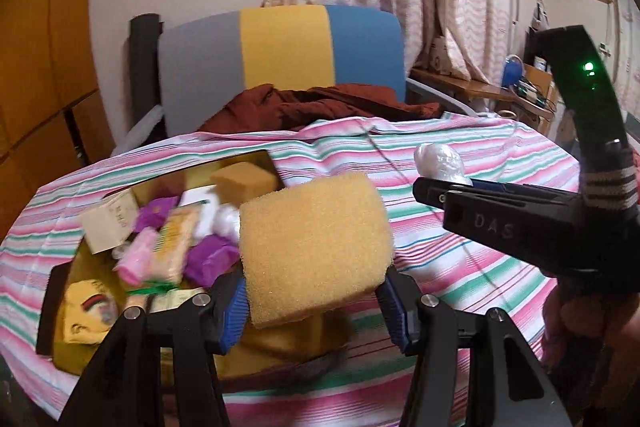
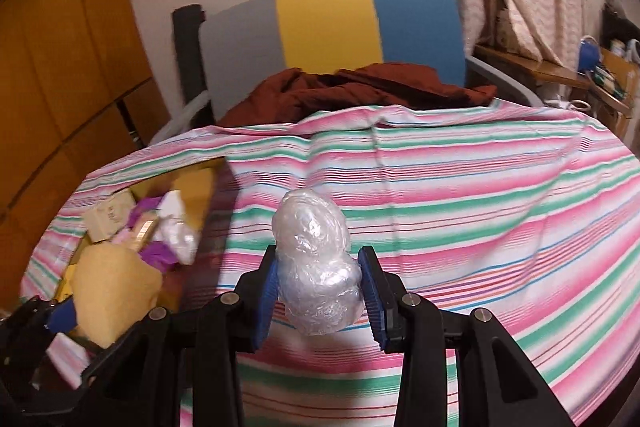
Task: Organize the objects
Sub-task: 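Carry the small sponge and plastic bundle into the gold tray and release them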
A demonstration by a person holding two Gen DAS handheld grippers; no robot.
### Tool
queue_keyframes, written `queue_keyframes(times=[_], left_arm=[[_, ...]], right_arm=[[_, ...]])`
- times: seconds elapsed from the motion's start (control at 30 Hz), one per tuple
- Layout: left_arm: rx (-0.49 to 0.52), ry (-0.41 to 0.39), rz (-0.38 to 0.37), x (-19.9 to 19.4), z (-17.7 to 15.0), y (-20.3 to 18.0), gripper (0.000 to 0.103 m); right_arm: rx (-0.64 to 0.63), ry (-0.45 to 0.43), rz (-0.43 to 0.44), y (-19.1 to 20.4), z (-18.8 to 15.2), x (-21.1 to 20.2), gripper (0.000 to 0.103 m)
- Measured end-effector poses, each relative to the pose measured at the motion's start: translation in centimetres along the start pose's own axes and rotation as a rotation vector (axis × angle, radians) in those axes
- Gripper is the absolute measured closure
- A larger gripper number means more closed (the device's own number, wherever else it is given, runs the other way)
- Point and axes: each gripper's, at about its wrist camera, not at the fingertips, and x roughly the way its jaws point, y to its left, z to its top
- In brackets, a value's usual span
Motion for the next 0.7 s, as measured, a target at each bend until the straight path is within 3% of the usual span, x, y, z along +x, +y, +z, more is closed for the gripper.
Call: queue_keyframes(times=[0.43, 0.7], left_arm=[[-0.162, 0.067, 0.083, -0.2, -1.9, 9.1, 0.046], [-0.197, 0.11, 0.127, 1.5, -1.3, 13.7, 0.046]], right_arm=[[-0.086, 0.083, 0.171, 8.5, -0.8, 2.2, 0.062], [-0.107, 0.123, 0.198, 11.6, 0.2, 5.2, 0.062]])
